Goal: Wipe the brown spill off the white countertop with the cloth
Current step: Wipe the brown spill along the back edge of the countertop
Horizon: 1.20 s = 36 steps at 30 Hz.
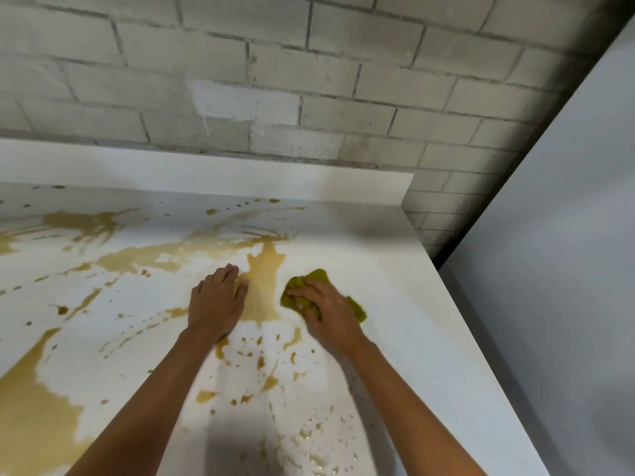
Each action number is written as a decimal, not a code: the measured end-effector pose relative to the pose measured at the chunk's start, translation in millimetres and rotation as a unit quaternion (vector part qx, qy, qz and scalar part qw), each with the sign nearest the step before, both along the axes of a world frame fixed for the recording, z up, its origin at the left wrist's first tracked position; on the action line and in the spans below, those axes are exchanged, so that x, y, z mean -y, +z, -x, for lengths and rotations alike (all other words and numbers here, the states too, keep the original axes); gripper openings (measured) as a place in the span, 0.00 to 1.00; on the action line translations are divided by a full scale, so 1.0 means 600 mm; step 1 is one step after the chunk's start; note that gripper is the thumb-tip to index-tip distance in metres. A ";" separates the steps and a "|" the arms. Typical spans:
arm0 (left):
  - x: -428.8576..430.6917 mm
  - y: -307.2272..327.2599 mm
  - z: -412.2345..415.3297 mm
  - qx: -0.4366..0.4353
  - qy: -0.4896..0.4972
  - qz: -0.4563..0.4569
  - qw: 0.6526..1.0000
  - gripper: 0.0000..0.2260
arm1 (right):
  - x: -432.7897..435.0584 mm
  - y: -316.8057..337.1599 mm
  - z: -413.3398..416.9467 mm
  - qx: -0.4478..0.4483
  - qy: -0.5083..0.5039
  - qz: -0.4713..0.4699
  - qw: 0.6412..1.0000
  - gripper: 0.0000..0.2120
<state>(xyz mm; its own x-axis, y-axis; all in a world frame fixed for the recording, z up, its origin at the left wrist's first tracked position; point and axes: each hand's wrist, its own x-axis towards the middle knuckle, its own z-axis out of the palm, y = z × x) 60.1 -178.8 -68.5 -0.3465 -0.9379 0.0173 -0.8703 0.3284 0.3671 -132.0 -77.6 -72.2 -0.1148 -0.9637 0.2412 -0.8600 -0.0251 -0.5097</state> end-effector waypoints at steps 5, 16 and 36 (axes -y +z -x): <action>0.001 0.001 -0.004 -0.006 -0.005 -0.008 1.000 0.21 | -0.075 -0.001 0.027 -0.001 0.096 -0.049 0.994 0.15; -0.005 0.007 -0.002 -0.012 0.000 -0.021 1.000 0.21 | -0.036 0.009 -0.042 0.019 0.028 -0.014 0.999 0.13; 0.000 0.008 -0.009 -0.016 -0.024 -0.023 0.999 0.21 | -0.160 0.011 -0.025 0.008 0.118 -0.046 0.992 0.12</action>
<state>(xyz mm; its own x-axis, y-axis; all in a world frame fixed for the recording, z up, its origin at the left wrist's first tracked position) 65.5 -179.1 -63.9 -0.3907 -0.9204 -0.0139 -0.8415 0.3510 0.4108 -116.8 18.3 -65.9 0.1143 -0.9818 0.1517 -0.8278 -0.1785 -0.5319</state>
